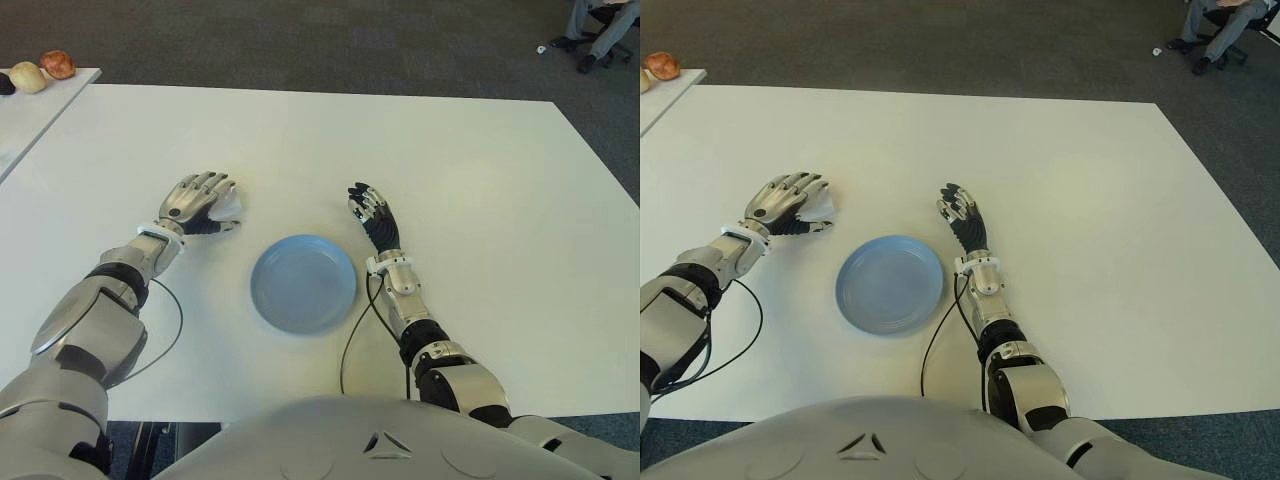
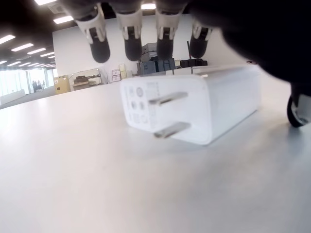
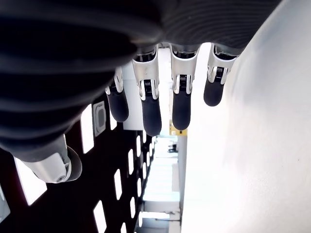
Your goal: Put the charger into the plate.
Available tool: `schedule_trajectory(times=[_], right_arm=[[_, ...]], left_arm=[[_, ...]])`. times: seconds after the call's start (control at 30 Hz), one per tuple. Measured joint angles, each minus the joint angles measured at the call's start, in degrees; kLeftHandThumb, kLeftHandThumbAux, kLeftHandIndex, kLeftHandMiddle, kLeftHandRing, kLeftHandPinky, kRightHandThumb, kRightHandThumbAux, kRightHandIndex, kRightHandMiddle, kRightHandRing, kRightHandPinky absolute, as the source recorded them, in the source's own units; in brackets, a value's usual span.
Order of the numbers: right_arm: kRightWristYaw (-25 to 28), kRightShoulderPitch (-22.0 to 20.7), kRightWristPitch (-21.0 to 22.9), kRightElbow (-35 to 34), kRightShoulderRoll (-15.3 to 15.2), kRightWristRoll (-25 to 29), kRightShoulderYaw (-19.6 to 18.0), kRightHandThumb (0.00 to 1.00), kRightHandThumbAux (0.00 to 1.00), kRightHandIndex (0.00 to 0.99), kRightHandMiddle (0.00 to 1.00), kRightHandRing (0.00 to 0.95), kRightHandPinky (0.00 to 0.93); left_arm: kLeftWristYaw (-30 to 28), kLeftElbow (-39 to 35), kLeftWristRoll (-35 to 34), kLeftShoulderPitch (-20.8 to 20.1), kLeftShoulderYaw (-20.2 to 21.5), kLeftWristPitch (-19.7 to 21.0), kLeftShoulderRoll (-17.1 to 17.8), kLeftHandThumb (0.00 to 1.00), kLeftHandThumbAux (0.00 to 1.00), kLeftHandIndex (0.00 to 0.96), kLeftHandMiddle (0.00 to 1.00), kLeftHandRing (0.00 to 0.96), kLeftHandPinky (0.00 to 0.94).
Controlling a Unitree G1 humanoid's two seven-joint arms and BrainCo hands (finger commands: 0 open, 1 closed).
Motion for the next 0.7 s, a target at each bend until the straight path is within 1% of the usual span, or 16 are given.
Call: schedule_trajectory(times=[0.7], right_arm=[[0.88, 0.31, 0.16, -0.52, -0.1, 0.77, -0.45, 0.0, 0.529, 0.172, 0.281, 0.219, 0.128]], left_arm=[[-7.03, 0.47, -5.47, -0.07, 3.25, 1.31, -1.12, 0.102, 0.396, 0.0, 0.005, 0.005, 0.041]])
